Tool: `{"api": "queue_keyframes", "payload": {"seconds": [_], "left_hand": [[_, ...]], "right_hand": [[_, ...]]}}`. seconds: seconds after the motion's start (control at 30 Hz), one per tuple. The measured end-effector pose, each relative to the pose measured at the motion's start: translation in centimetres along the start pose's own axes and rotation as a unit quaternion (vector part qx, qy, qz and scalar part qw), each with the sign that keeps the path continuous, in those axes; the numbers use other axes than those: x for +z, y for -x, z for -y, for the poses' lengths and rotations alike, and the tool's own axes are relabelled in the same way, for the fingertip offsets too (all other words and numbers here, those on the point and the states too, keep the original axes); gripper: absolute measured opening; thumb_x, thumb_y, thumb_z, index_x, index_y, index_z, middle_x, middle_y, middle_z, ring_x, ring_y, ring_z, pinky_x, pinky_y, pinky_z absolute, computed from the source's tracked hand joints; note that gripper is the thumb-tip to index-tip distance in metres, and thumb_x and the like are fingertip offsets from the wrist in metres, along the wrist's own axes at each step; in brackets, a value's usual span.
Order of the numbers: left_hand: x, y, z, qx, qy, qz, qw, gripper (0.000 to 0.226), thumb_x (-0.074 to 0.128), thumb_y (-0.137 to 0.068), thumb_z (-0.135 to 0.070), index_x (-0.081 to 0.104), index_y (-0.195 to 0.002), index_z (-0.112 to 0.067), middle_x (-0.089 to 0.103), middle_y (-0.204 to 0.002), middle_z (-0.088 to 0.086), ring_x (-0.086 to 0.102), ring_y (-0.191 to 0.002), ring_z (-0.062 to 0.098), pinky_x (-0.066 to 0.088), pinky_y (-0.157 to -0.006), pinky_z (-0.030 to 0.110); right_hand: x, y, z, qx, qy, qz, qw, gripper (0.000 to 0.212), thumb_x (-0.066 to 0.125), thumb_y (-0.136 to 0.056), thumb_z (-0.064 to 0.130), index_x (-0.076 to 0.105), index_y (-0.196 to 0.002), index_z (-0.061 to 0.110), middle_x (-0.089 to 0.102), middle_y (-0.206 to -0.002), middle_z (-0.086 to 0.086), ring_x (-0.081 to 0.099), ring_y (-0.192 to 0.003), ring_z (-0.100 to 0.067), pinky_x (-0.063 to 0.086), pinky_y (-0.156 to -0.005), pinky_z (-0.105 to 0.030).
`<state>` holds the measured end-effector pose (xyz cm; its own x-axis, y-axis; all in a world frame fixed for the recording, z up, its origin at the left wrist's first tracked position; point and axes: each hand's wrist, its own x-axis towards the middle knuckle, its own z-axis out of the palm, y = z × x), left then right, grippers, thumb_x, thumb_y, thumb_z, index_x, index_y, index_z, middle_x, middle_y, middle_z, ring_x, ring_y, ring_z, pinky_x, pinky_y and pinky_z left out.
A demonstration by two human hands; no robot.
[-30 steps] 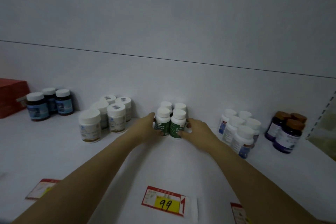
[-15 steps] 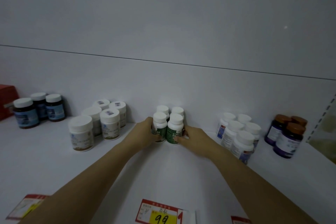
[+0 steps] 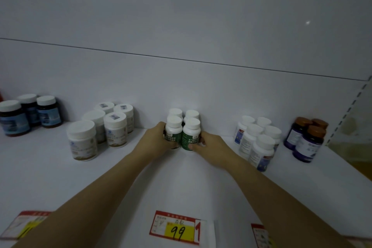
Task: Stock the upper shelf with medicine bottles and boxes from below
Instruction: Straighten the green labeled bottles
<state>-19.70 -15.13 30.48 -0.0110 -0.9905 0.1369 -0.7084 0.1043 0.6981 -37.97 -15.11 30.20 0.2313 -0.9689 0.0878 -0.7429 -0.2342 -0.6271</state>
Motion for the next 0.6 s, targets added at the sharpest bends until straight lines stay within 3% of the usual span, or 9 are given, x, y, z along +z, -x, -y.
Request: {"api": "queue_keyframes", "payload": {"seconds": [0.37,0.6], "left_hand": [[0.3,-0.4,0.4,-0.009,0.008,-0.011,1.0,0.055,0.079,-0.07,-0.032,0.049,-0.111,-0.012,0.064,-0.113,0.004,0.059,-0.096,0.021,0.046,-0.075,0.03],[-0.1,1.5,0.5,-0.045,-0.073,0.016,0.996,0.065,0.073,-0.077,-0.039,0.041,-0.123,-0.006,0.057,-0.123,0.013,0.056,-0.109,0.029,0.041,-0.078,0.03]], "right_hand": [[0.7,0.0,0.5,0.033,0.014,-0.029,0.999,0.033,0.06,-0.086,0.037,0.056,-0.115,0.022,0.065,-0.106,0.0,0.061,-0.099,-0.02,0.049,-0.087,-0.034],[-0.6,3.3,0.3,0.082,0.081,-0.001,0.993,0.065,0.058,-0.089,0.042,0.035,-0.144,0.016,0.05,-0.14,-0.004,0.048,-0.127,-0.021,0.039,-0.107,-0.036]]}}
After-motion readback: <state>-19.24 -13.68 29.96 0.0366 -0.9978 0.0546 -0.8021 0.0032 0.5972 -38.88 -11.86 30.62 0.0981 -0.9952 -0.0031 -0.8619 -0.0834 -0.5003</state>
